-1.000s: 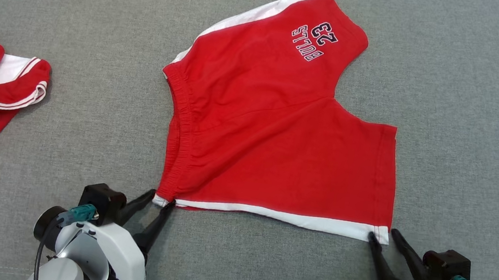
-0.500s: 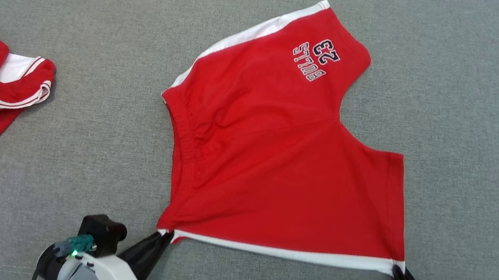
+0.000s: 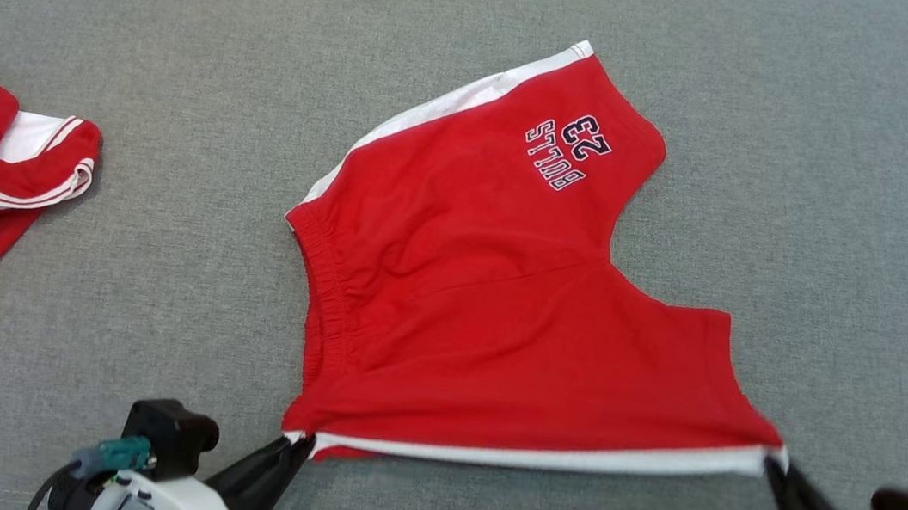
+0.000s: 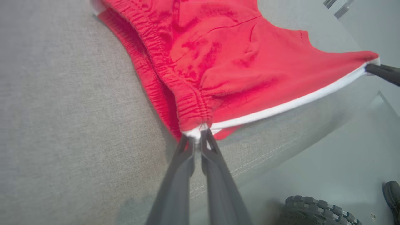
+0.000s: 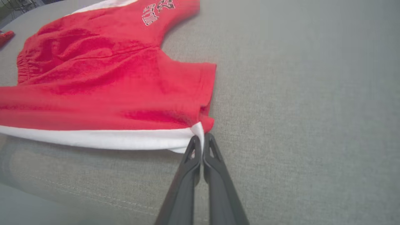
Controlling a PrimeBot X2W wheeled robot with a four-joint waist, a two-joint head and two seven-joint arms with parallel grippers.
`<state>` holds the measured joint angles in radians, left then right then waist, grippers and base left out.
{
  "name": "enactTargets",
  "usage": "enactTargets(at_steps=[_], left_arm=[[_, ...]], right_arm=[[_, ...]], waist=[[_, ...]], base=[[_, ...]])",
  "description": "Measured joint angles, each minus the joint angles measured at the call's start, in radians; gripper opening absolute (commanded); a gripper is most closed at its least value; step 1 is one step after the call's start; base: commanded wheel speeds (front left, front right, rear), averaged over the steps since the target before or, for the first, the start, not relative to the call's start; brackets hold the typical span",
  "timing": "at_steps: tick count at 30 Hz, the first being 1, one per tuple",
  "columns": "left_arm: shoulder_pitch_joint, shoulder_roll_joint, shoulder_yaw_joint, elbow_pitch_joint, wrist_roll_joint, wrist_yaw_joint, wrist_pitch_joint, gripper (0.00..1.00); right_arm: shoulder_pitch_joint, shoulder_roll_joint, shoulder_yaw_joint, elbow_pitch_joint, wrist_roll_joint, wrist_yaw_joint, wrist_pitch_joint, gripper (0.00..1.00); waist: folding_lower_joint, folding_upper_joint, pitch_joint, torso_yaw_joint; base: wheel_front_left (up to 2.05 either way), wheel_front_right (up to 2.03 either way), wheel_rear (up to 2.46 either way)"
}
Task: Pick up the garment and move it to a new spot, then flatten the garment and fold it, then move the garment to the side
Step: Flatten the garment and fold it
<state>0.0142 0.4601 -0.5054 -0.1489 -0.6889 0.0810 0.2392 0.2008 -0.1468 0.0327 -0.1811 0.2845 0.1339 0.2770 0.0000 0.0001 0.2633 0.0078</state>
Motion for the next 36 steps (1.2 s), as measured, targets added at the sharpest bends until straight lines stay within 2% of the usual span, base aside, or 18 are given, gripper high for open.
enactTargets(at_steps=[5,8,14,19,22,30,36], left_arm=[[-0.073,-0.002,0.010,-0.021,-0.003,0.000,0.028,0.00],[-0.141,-0.012,0.017,-0.019,-0.010,-0.006,0.033,0.00],[-0.299,-0.073,0.011,0.060,-0.033,-0.056,0.033,0.00],[-0.438,-0.118,-0.008,0.174,-0.032,-0.120,0.021,0.00],[-0.550,-0.175,-0.020,0.278,-0.033,-0.155,-0.016,0.00],[-0.662,-0.261,-0.035,0.463,-0.053,-0.190,-0.092,0.00],[-0.712,-0.295,-0.064,0.563,-0.070,-0.204,-0.140,0.00]], right_arm=[[-0.208,-0.085,0.015,0.011,-0.001,0.000,0.033,0.00],[-0.362,-0.125,0.038,0.069,0.026,0.000,0.044,0.00],[-0.689,-0.202,0.107,0.263,0.076,0.000,0.048,0.00],[-0.934,-0.256,0.207,0.451,0.101,0.001,0.047,0.00],[-1.079,-0.295,0.282,0.589,0.135,0.002,0.026,0.00],[-1.264,-0.336,0.456,0.785,0.193,0.002,-0.014,0.00],[-1.329,-0.349,0.555,0.884,0.245,0.002,-0.056,0.00]], waist=[[0.0000,0.0000,-0.002,0.001],[0.0000,0.0000,0.012,0.007],[0.0000,0.0000,0.060,0.050],[0.0000,0.0000,0.113,0.102],[0.0000,0.0000,0.156,0.152],[0.0000,0.0000,0.228,0.238],[0.0000,0.0000,0.251,0.270]], base=[[0.00,0.00,0.00],[0.00,0.00,0.00],[0.00,0.00,0.00],[0.00,0.00,0.00],[0.00,0.00,0.00],[0.00,0.00,0.00],[0.00,0.00,0.00]])
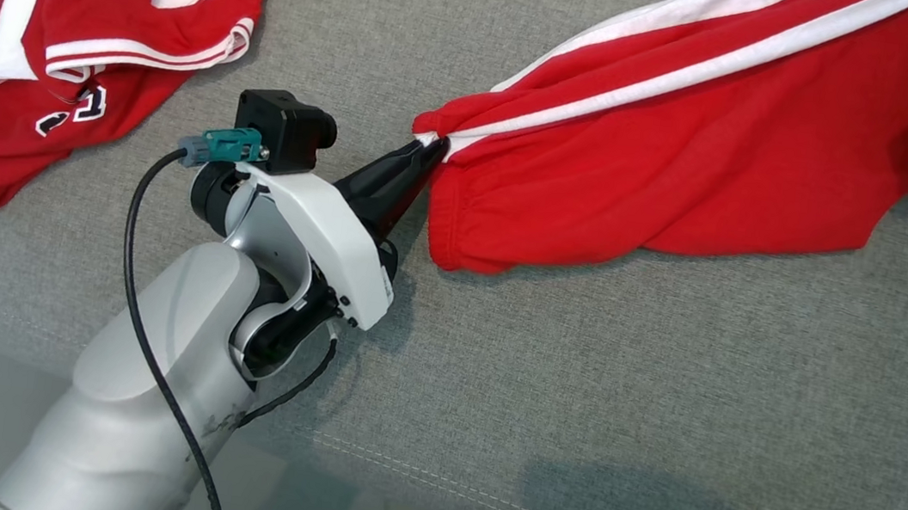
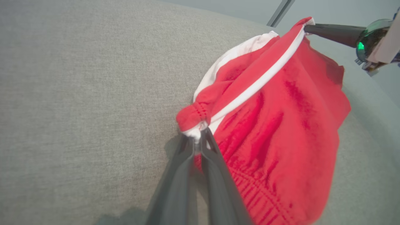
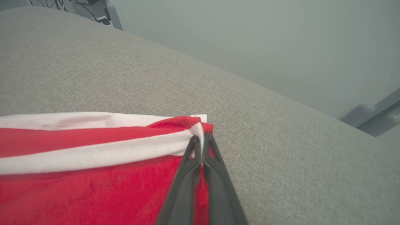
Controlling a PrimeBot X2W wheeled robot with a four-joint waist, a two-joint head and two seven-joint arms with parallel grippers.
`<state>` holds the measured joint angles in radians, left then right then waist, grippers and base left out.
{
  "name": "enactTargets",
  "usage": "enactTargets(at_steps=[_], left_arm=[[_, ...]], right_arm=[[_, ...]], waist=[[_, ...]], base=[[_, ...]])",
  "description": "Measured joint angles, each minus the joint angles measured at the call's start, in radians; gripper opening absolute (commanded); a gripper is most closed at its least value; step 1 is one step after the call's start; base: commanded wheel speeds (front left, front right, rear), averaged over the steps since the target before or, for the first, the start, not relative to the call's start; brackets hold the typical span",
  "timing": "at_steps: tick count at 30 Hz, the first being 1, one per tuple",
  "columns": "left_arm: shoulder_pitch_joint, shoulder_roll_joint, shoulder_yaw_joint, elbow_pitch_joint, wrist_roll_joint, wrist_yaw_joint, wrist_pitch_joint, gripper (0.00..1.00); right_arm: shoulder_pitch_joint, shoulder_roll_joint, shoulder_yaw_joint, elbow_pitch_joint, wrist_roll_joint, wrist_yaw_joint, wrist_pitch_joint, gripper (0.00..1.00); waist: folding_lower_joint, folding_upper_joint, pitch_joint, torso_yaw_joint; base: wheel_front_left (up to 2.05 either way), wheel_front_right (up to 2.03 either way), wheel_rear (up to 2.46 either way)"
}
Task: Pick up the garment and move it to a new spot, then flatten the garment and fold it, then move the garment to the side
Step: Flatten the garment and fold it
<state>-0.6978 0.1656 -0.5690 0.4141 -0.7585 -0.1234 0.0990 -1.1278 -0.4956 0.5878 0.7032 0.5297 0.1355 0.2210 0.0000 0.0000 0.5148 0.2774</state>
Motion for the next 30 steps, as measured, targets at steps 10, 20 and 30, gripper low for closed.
enactTargets(at_steps=[10,20,30], left_arm=[[-0.052,-0.027,-0.042,0.090,-0.037,-0.007,-0.099,1.00],[-0.039,-0.021,-0.052,0.095,-0.020,0.023,-0.222,1.00],[0.097,-0.007,-0.057,-0.024,-0.025,0.124,-0.186,1.00]], right_arm=[[-0.055,-0.013,0.089,0.111,0.088,0.000,-0.141,1.00],[-0.039,-0.020,0.061,0.157,0.162,0.000,-0.312,1.00],[0.053,0.002,0.078,0.156,0.228,-0.002,-0.304,1.00]], waist=[[0.0000,0.0000,0.005,0.015],[0.0000,0.0000,-0.008,0.001],[0.0000,0.0000,-0.038,-0.028]], base=[[0.00,0.00,0.00],[0.00,0.00,0.00],[0.00,0.00,0.00]])
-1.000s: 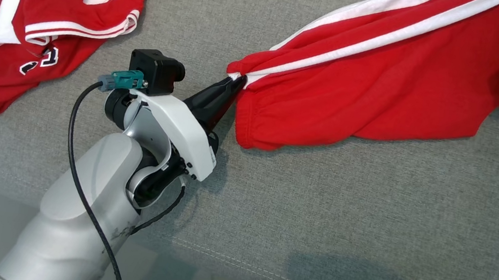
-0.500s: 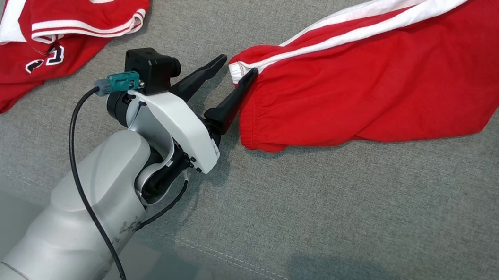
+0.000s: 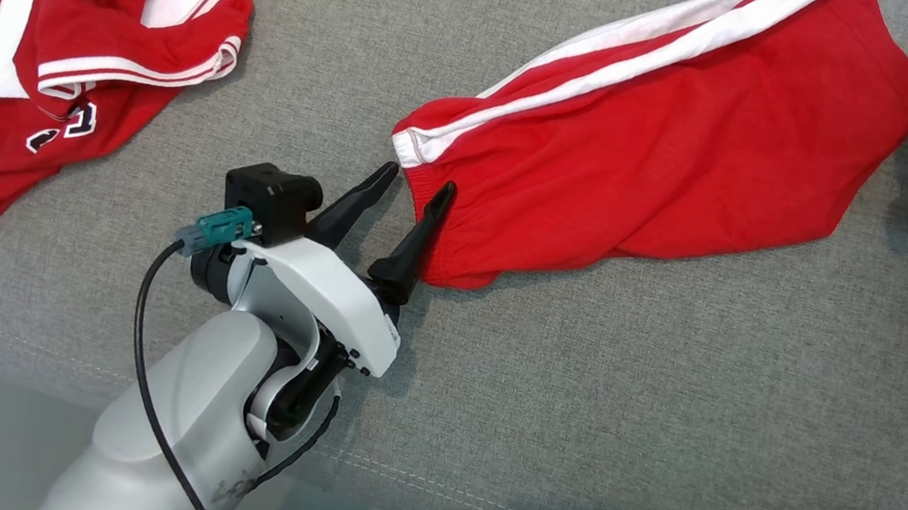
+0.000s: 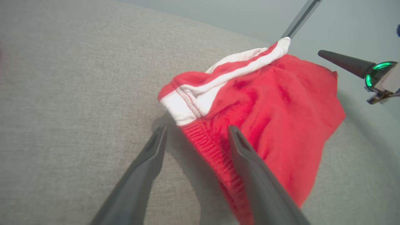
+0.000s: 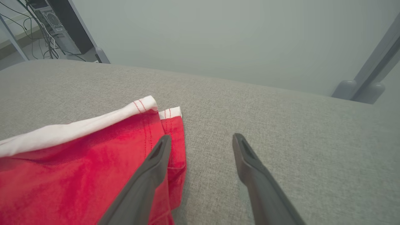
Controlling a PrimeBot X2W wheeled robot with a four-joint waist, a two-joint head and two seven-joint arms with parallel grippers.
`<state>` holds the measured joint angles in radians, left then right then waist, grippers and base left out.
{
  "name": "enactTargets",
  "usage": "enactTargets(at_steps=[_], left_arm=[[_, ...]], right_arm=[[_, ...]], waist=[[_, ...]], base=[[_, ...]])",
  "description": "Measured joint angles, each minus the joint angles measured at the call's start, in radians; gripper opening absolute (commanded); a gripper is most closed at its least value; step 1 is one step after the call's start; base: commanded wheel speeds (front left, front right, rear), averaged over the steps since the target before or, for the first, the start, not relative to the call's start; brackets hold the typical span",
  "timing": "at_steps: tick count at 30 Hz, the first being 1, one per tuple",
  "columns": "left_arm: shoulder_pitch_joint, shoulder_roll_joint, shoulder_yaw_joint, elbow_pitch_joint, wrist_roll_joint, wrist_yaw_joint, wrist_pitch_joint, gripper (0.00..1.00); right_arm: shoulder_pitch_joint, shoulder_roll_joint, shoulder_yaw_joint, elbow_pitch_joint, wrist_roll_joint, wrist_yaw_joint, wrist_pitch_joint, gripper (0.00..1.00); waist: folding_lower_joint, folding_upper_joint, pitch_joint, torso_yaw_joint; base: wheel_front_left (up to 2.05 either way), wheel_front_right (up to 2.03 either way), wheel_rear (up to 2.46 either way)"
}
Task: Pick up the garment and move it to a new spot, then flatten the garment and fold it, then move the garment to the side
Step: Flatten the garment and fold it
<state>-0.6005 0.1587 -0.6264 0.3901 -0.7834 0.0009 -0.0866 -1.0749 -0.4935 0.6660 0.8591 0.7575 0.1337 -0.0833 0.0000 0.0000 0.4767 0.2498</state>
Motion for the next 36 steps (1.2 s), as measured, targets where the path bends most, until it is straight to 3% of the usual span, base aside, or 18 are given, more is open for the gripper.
enactTargets(at_steps=[10,17,21,22,23,24,25,26,27,32,36], left_arm=[[0.018,0.010,-0.011,-0.024,-0.054,-0.010,0.086,1.00],[-0.016,-0.035,-0.027,0.028,-0.142,-0.086,0.161,1.00],[-0.062,-0.052,-0.034,0.082,-0.166,-0.105,0.184,1.00],[-0.070,-0.060,-0.030,0.094,-0.189,-0.111,0.187,1.00],[-0.076,-0.069,-0.027,0.109,-0.217,-0.115,0.195,1.00],[-0.084,-0.076,-0.028,0.126,-0.232,-0.116,0.208,1.00],[-0.095,-0.078,-0.030,0.143,-0.234,-0.121,0.215,0.46],[-0.103,-0.078,-0.030,0.157,-0.245,-0.124,0.220,0.07],[-0.109,-0.080,-0.029,0.166,-0.260,-0.124,0.220,0.00],[-0.120,-0.075,-0.041,0.184,-0.299,-0.124,0.219,0.00],[-0.106,-0.044,-0.062,0.122,-0.356,-0.124,0.214,0.00]], right_arm=[[-0.003,0.021,0.062,0.030,0.055,0.000,0.096,1.00],[-0.042,0.020,0.113,0.059,0.073,0.000,0.152,1.00],[-0.069,0.027,0.137,0.075,0.090,0.000,0.196,1.00],[-0.074,0.030,0.144,0.077,0.101,0.000,0.208,0.47],[-0.077,0.034,0.151,0.077,0.110,0.000,0.210,0.32],[-0.081,0.038,0.156,0.077,0.115,0.000,0.211,0.00],[-0.083,0.042,0.157,0.080,0.125,0.000,0.223,0.00],[-0.084,0.045,0.161,0.078,0.136,0.000,0.228,0.00],[-0.084,0.047,0.167,0.076,0.142,0.000,0.228,0.00],[-0.074,0.038,0.180,0.036,0.199,0.000,0.222,0.00],[-0.036,0.006,0.179,-0.028,0.252,0.000,0.199,0.00]], waist=[[0.0000,0.0000,0.001,0.021],[0.0000,0.0000,0.011,0.025],[0.0000,0.0000,0.013,0.022],[0.0000,0.0000,0.013,0.021],[0.0000,0.0000,0.013,0.020],[0.0000,0.0000,0.013,0.019],[-0.0001,0.0000,0.013,0.017],[0.0000,0.0000,0.012,0.014],[0.0000,0.0000,0.011,0.011],[0.0000,0.0000,0.004,-0.002],[0.0000,0.0000,-0.005,-0.015]], base=[[0.00,0.00,0.00],[0.00,0.00,0.00],[0.00,0.00,0.00],[0.00,0.00,0.00],[0.00,0.00,0.00],[0.00,0.00,0.00],[0.00,0.00,0.00],[0.00,0.00,0.00],[0.00,0.00,0.00],[0.00,0.00,0.00],[0.00,0.00,0.00]])
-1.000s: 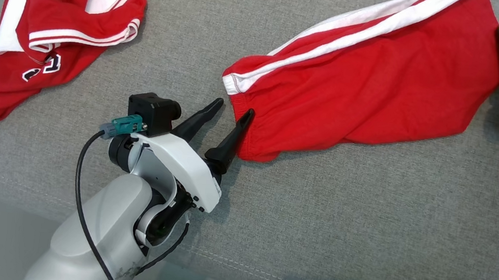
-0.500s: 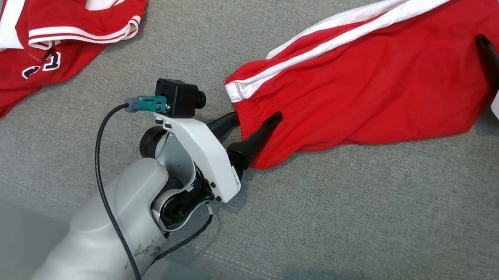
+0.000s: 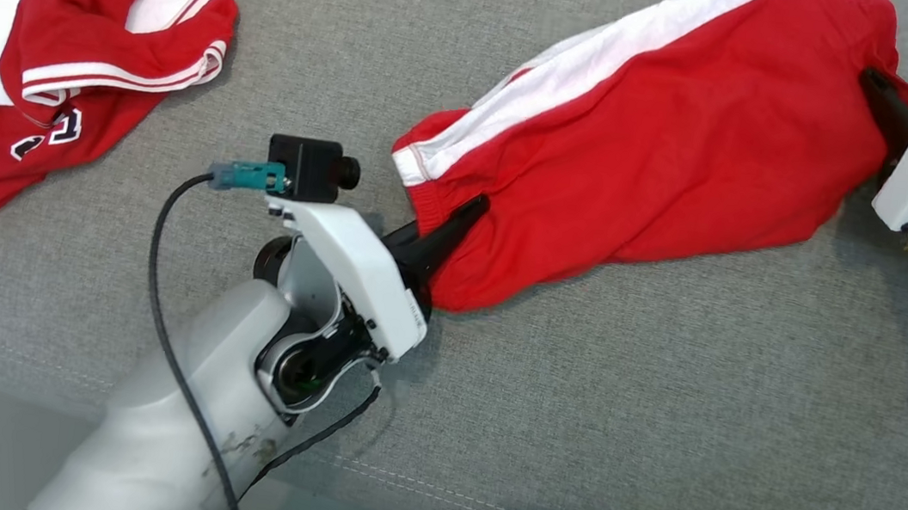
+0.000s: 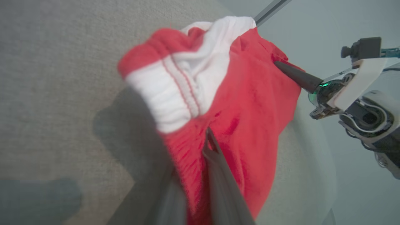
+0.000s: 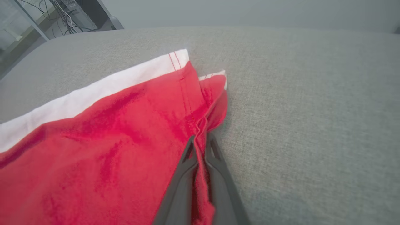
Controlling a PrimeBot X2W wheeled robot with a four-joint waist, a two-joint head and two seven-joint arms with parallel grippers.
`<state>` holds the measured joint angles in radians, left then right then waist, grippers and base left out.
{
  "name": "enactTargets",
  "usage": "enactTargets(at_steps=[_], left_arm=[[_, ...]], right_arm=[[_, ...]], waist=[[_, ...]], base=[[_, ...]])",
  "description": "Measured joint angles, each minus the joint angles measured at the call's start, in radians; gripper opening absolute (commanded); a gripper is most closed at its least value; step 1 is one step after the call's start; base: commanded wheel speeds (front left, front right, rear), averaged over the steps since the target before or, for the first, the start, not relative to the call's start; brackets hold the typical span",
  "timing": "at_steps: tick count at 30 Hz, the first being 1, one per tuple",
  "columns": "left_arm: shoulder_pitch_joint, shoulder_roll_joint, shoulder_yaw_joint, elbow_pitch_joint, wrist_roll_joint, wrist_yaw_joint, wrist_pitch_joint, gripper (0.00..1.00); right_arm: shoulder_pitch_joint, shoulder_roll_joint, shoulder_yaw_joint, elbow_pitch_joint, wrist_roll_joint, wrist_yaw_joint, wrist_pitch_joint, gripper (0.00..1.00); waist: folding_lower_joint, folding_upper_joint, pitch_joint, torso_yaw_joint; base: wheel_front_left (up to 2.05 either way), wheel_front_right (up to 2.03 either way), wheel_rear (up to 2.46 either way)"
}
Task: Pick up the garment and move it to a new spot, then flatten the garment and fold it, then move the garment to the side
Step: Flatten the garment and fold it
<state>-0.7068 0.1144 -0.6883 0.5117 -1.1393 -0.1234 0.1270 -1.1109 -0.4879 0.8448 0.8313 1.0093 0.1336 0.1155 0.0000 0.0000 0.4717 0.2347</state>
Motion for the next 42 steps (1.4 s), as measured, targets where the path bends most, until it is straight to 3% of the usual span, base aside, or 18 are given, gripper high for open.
enactTargets(at_steps=[7,12,19,29,36,42], left_arm=[[0.096,0.124,-0.022,-0.148,-0.087,0.000,-0.005,0.00],[0.163,0.220,-0.016,-0.226,-0.106,0.000,-0.021,0.00],[0.198,0.267,-0.013,-0.277,-0.113,0.002,-0.003,0.00],[0.241,0.324,-0.016,-0.291,-0.130,0.043,0.041,0.00],[0.267,0.379,-0.016,-0.337,-0.138,0.077,0.088,0.00],[0.277,0.378,-0.016,-0.339,-0.142,0.098,0.091,0.00]], right_arm=[[0.098,-0.065,-0.020,-0.161,0.077,0.000,-0.052,0.00],[0.236,-0.115,-0.076,-0.353,0.136,0.000,-0.118,0.00],[0.493,-0.147,-0.205,-0.522,0.147,0.000,-0.189,0.00],[0.862,0.019,-0.393,-0.625,0.067,0.000,-0.250,0.00],[0.959,0.127,-0.508,-0.700,-0.035,0.000,-0.219,0.00],[0.968,0.180,-0.552,-0.703,-0.133,0.000,-0.165,0.00]], waist=[[0.0000,0.0000,-0.020,-0.028],[0.0000,0.0000,-0.045,-0.052],[0.0000,0.0000,-0.065,-0.090],[0.0000,0.0000,-0.093,-0.177],[0.0000,0.0000,-0.119,-0.227],[0.0000,0.0000,-0.127,-0.241]], base=[[0.00,0.00,0.00],[0.00,0.00,0.00],[0.00,0.00,0.00],[0.00,0.00,0.00],[0.00,0.00,0.00],[0.00,0.00,0.00]])
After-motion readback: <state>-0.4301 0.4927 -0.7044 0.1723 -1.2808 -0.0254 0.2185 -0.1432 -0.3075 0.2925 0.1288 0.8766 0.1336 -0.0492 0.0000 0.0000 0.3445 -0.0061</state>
